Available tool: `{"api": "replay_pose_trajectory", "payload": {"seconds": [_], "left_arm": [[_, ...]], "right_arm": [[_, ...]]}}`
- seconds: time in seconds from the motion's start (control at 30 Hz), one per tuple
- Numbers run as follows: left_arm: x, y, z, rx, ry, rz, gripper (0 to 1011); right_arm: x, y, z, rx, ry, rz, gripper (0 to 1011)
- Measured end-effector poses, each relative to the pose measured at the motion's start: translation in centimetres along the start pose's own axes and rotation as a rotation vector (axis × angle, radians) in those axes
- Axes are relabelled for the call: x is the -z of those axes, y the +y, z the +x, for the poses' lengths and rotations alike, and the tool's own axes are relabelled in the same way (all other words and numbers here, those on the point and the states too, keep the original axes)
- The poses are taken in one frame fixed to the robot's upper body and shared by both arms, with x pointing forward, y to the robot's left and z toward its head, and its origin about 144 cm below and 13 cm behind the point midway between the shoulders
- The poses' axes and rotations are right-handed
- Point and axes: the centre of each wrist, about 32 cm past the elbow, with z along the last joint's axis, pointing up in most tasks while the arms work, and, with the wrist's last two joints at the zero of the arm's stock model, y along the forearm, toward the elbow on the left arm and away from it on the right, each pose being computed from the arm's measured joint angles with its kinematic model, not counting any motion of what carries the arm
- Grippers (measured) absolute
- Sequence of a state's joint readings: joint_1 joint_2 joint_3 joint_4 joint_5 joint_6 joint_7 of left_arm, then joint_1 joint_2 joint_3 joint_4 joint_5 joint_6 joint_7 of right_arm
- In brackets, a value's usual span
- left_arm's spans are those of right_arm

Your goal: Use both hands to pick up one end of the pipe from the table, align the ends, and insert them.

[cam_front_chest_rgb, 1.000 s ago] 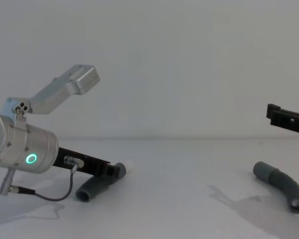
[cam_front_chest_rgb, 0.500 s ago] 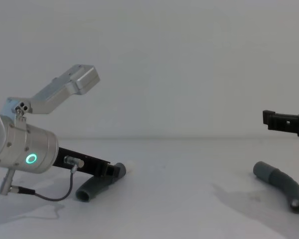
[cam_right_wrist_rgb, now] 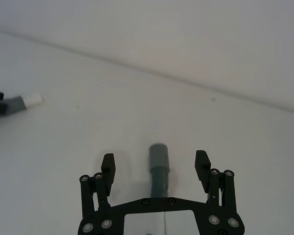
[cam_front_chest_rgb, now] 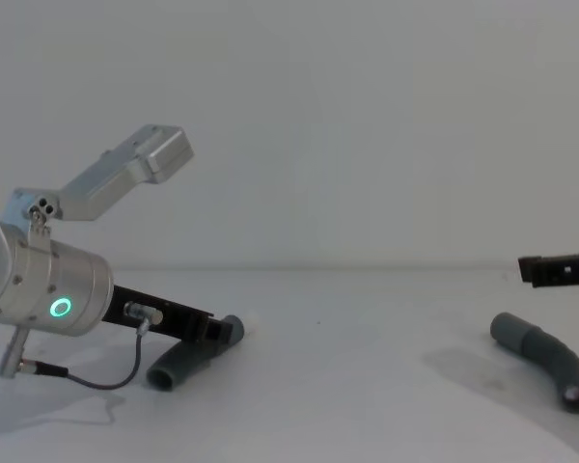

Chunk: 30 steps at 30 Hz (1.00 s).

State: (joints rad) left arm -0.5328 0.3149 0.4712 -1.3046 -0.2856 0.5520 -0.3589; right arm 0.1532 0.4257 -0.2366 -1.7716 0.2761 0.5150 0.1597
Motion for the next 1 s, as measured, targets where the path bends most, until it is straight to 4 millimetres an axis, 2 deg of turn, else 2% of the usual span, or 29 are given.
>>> {"api": "replay_pose_trajectory", "payload": {"seconds": [0.43, 1.0], "left_arm": [[0.0, 0.0, 0.0, 0.0, 0.0, 0.0, 320], [0.0, 0.0, 0.0, 0.0, 0.0, 0.0, 320]], "right_arm": [[-0.5, 1.7, 1.1, -0.032, 0.067, -0.128, 1001], [0.0, 3.7, 1.6, -0.034, 0.128, -0.191, 1001]]}}
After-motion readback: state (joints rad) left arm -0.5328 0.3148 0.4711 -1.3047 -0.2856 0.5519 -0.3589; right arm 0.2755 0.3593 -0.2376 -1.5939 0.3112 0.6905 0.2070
